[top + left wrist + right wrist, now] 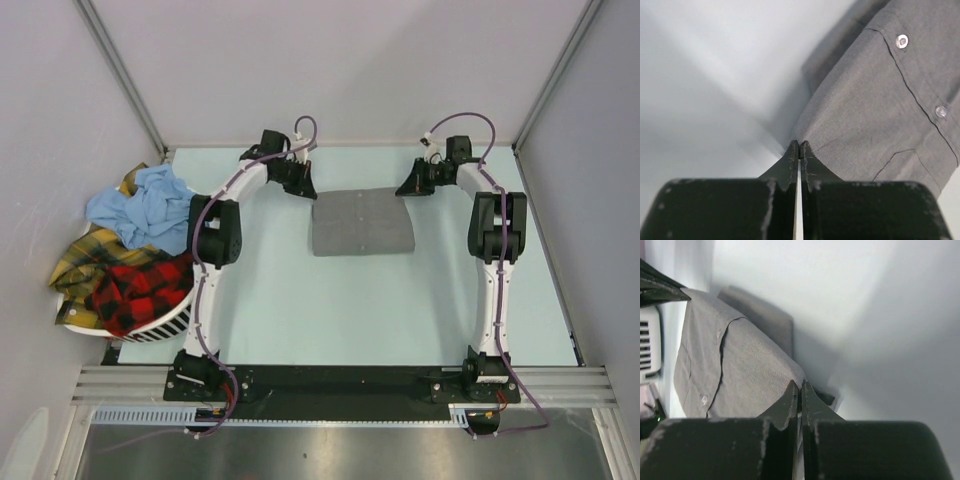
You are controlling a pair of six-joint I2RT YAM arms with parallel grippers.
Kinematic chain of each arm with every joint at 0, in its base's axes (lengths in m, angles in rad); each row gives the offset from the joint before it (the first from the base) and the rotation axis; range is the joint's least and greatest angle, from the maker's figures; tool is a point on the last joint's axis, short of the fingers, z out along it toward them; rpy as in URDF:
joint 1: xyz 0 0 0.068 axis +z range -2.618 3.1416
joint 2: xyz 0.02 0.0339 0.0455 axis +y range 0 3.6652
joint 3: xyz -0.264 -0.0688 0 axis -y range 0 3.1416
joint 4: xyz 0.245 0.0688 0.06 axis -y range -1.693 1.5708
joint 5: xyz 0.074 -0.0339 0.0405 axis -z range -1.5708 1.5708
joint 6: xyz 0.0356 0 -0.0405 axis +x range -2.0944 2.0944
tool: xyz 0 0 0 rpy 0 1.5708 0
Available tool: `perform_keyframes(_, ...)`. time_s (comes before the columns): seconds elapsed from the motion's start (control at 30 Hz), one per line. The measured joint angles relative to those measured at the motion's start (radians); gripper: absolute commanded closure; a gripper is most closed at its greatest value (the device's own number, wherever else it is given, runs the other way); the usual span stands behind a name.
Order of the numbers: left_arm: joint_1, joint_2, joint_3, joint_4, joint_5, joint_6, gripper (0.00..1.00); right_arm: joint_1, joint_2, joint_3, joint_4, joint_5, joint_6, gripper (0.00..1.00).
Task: Fold and stack the long sleeve shirts
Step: Fold the shirt
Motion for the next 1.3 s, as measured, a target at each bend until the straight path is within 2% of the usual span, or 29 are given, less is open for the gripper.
perform_keyframes(0.3,0.000,0.027,0.039,0.006,-0.042,-0.058,1.00,0.007,0.048,0.034,0.073,0.045,0.108,1.00)
perform_keyframes(0.33,0.000,0.027,0.038,0.006,-0.043,-0.064,0.99,0.008,0.055,0.042,0.071,0.048,0.115,0.91)
perform_keyframes(0.37,0.000,0.027,0.038,0.006,-0.047,-0.069,0.94,0.009,0.060,0.048,0.071,0.050,0.117,0.84)
perform_keyframes(0.4,0.000,0.027,0.038,0.007,-0.051,-0.074,0.78,0.010,0.067,0.057,0.068,0.050,0.121,0.77)
perform_keyframes(0.43,0.001,0.027,0.038,0.007,-0.055,-0.080,0.67,0.011,0.073,0.068,0.063,0.050,0.123,0.56)
perform_keyframes(0.5,0.006,0.027,0.035,0.011,-0.061,-0.097,0.48,0.010,0.078,0.082,0.057,0.058,0.131,0.38)
perform_keyframes(0.53,0.016,0.025,0.026,0.022,-0.048,-0.112,0.42,0.005,0.077,0.088,0.056,0.043,0.137,0.24)
perform_keyframes(0.6,0.040,0.005,-0.020,0.049,-0.018,-0.127,0.28,-0.008,0.068,0.092,0.058,0.027,0.151,0.16)
perform_keyframes(0.63,0.058,-0.018,-0.064,0.060,0.003,-0.139,0.26,-0.019,0.056,0.087,0.056,0.015,0.153,0.12)
perform_keyframes(0.7,0.093,-0.087,-0.181,0.096,0.048,-0.165,0.21,-0.048,0.009,0.032,0.061,-0.003,0.160,0.09)
perform_keyframes(0.83,0.147,-0.323,-0.527,0.196,0.136,-0.219,0.20,-0.119,-0.183,-0.231,0.050,-0.055,0.140,0.08)
perform_keyframes(0.93,0.119,-0.492,-0.761,0.297,0.189,-0.260,0.19,-0.156,-0.339,-0.441,0.063,-0.091,0.113,0.08)
perform_keyframes(1.0,0.069,-0.552,-0.880,0.389,0.211,-0.294,0.18,-0.150,-0.398,-0.539,0.070,-0.112,0.093,0.10)
perform_keyframes(1.17,-0.021,-0.539,-1.001,0.501,0.222,-0.356,0.18,-0.104,-0.405,-0.663,0.101,-0.118,0.049,0.16)
perform_keyframes(1.3,-0.038,-0.496,-1.009,0.586,0.208,-0.390,0.24,-0.070,-0.378,-0.679,0.134,-0.117,0.026,0.29)
